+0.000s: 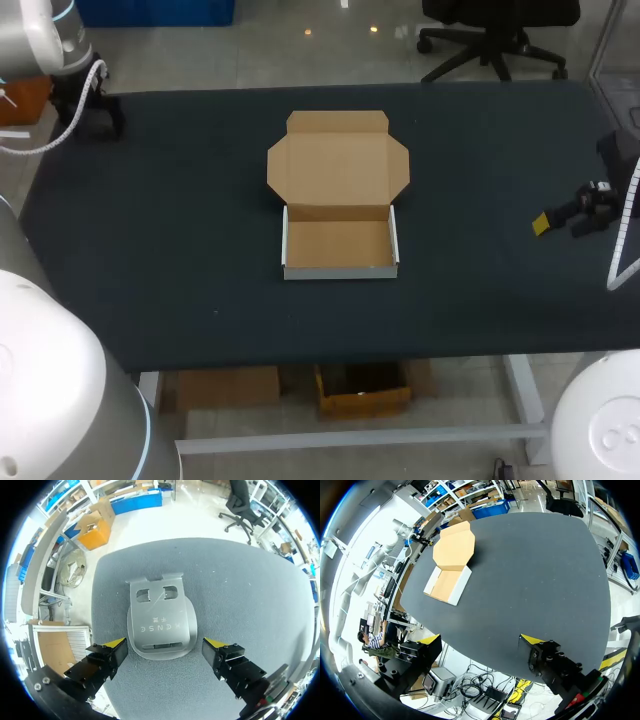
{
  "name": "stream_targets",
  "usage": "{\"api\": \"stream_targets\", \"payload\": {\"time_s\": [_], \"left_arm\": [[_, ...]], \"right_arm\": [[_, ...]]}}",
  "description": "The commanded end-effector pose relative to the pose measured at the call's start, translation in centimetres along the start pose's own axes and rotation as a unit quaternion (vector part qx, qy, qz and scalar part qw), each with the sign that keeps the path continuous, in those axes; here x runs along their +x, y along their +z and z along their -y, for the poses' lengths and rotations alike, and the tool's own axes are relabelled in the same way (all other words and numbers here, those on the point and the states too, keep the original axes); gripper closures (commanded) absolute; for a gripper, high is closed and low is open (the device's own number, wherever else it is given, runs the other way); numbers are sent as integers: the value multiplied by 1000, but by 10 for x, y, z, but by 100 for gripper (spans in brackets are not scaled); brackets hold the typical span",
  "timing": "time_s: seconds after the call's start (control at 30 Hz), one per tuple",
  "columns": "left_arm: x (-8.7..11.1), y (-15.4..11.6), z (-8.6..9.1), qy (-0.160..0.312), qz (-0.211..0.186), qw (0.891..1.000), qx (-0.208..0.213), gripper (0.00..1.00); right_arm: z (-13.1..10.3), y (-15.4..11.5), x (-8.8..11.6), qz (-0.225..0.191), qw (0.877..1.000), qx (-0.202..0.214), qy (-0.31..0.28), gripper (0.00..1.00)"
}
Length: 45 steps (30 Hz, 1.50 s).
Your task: Assemble the packaging by folding the flat box into shape, placing the metal phone stand inside, and closing the box properly
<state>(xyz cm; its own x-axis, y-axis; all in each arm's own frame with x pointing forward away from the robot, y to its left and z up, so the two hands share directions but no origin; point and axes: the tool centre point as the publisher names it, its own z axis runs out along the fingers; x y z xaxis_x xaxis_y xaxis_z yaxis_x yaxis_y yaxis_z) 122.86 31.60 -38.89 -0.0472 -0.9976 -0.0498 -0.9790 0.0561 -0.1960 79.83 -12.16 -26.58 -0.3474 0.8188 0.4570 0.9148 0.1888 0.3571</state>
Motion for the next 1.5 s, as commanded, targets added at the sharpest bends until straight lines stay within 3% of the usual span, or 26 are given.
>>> {"api": "stream_targets", "payload": {"time_s": [0.03,1.23,1.5], "left_arm": [[-3,7,11,0,0,1000,-18,2],[-3,16,24,3,-2,1000,-14,26],[-3,16,26,1,-1,1000,-12,24]], "right_arm": [[0,-2,0,-2,1000,1,0,0],[0,-2,0,-2,1000,1,0,0],[0,-2,0,-2,1000,1,0,0]]}}
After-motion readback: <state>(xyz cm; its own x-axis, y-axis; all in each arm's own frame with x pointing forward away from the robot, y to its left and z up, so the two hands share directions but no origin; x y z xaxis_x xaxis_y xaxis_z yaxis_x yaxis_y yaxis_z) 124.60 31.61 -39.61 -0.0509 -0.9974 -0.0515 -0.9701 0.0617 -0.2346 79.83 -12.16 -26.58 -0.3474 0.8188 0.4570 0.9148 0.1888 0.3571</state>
